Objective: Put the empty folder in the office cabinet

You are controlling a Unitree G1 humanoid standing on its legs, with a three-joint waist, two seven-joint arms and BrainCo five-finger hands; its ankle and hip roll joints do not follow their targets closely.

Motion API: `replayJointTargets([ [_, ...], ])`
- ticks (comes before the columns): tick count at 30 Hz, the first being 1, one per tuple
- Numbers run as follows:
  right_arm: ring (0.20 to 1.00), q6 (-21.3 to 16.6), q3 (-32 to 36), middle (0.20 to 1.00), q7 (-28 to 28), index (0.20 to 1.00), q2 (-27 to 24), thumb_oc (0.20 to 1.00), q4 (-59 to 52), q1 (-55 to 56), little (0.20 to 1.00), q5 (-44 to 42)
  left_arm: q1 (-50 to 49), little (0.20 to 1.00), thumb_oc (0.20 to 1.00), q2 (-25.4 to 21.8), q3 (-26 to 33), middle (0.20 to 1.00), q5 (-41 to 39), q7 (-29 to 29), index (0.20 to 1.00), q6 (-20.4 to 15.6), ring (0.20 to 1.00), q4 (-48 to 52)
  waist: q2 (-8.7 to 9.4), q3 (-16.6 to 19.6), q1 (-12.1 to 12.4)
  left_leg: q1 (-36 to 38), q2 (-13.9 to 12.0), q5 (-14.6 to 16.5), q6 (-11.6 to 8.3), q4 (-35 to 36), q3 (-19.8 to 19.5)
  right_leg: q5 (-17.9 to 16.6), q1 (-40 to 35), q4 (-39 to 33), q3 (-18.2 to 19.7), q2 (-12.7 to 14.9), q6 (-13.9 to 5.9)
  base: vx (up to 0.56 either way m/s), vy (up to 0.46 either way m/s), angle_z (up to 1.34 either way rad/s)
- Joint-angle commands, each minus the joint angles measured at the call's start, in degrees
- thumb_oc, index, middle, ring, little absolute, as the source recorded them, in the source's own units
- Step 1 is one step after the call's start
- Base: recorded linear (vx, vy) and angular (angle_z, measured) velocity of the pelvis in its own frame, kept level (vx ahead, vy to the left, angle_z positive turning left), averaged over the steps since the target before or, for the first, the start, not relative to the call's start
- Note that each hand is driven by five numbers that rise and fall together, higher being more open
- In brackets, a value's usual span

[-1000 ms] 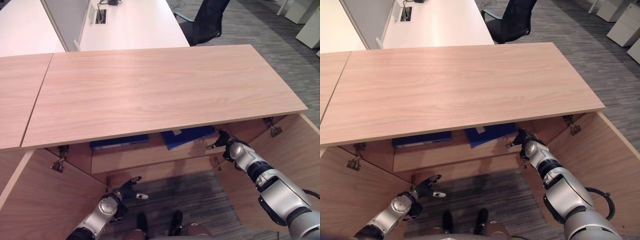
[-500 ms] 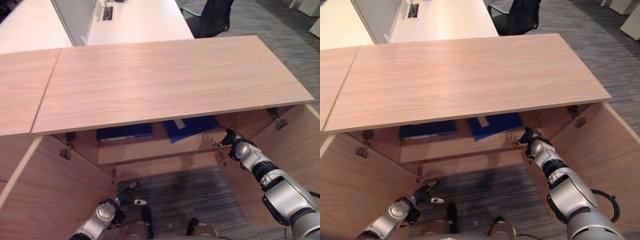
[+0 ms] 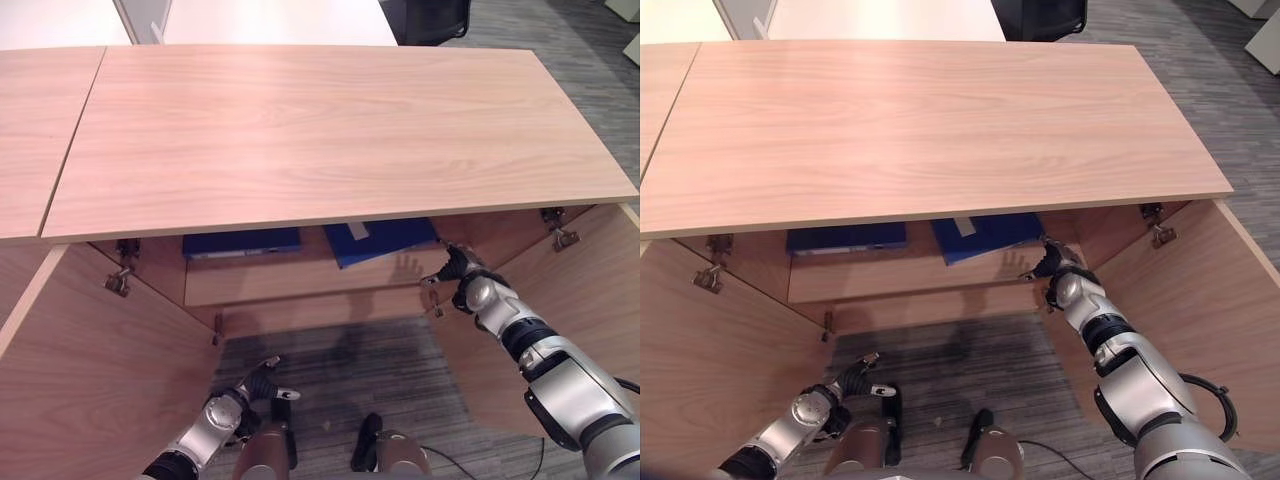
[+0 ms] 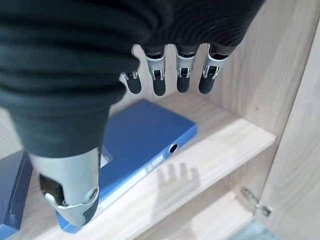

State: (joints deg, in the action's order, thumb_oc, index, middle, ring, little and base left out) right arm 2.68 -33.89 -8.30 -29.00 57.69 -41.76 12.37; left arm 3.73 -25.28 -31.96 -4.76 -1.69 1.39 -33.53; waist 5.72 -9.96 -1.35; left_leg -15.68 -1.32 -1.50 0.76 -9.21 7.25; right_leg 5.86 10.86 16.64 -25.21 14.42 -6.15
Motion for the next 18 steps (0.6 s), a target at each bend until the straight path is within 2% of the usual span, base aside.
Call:
replayJointTargets([
  [1,1.000,-1.2,-1.9,1.000,-1.3,1.000,0.2,1.000,2.9,-4.7,1.000,-1.9,1.4,1.000,1.000,0.7,-0.9,1.000,-1.9,0.5,1.000,-2.4,1.000,1.5,0.49,-2.3,0.0,1.1,2.4,11.7,2.54,-5.6,0.5,-6.4,1.1,-1.5,0.2,0.4,-0.42,-0.06,-0.006,-0.01],
  [10,1.000,-1.4,-2.5,1.000,-2.9,1.000,5.0,1.000,8.9,-9.8,1.000,-5.3,4.8,1.000,1.000,1.1,-3.1,1.000,-3.1,1.7,1.000,-2.6,1.000,-0.9,-0.33,-6.9,1.0,-6.4,2.4,13.4,3.38,-13.6,0.8,-4.7,8.0,5.6,0.2,2.0,0.86,-0.11,-0.005,0.05],
  [18,1.000,-1.4,-2.2,1.000,-4.5,1.000,6.3,1.000,12.8,-13.7,1.000,-8.4,7.6,1.000,1.000,1.1,-5.2,1.000,-4.1,2.6,1.000,-2.8,1.000,-2.4,-1.20,-9.7,2.1,-13.8,2.0,14.6,4.17,-20.0,0.6,-2.8,15.2,12.1,0.1,3.3,2.09,-0.08,-0.003,0.06],
])
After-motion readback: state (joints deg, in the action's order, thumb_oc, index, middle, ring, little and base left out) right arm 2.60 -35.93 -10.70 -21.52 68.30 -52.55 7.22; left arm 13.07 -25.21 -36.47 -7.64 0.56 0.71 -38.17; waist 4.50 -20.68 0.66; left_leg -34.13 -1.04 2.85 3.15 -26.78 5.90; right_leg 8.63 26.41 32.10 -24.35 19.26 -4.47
